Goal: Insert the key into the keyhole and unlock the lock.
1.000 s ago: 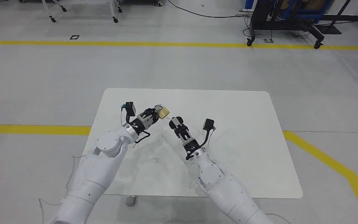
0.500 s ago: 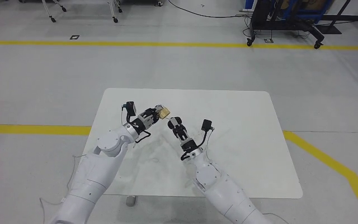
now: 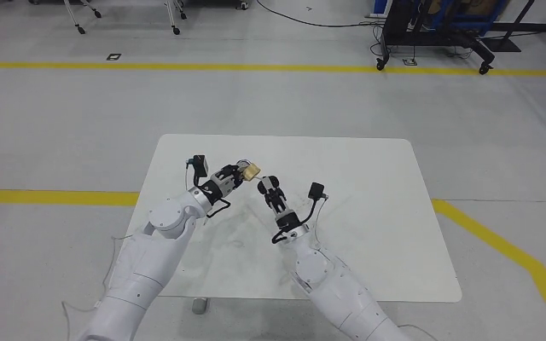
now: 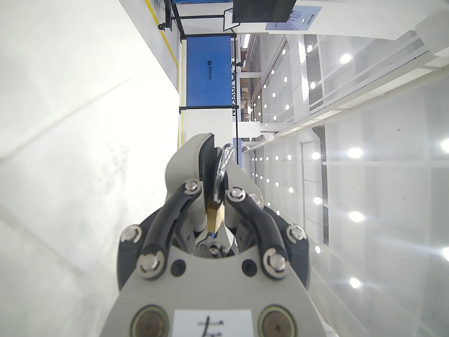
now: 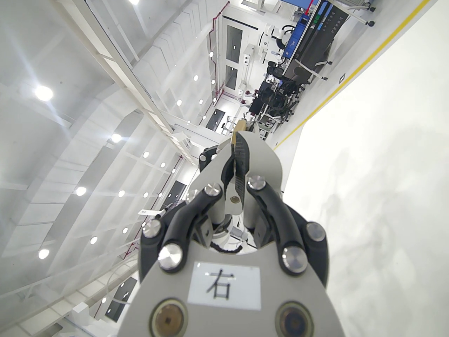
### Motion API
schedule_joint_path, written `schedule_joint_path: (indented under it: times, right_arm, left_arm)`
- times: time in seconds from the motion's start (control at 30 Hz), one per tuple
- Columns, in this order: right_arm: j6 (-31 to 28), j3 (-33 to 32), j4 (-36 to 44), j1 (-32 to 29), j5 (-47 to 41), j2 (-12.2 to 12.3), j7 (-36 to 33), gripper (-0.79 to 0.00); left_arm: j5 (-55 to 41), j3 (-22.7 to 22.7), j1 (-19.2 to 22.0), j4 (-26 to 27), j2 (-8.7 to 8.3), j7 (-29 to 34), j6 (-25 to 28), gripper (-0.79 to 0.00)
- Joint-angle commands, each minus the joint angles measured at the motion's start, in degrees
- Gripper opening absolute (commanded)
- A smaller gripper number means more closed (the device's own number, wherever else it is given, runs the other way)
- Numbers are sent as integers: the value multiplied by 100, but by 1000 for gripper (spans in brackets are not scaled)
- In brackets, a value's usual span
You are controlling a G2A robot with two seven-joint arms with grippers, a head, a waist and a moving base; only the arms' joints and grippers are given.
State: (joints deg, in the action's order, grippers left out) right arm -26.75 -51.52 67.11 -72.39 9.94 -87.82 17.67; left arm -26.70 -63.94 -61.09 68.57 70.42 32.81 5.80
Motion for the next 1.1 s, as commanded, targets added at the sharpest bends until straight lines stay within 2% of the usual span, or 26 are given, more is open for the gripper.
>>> schedule_joint_path:
  times: [0.0,0.43,1.07]
  right_arm:
    - [41,27,-25,7,78,-22,61,-785]
    - [83,133,-169,19,294,-141,142,-785]
    - [98,-47,-156,4,433,-200,18,-785]
  left_arm:
    - [10,-4,-2,-3,5,-8,-11,-785]
    - [31,-55,-30,17,36,-69,-65,-785]
    - [643,-65,-168,229,32,-41,199,-785]
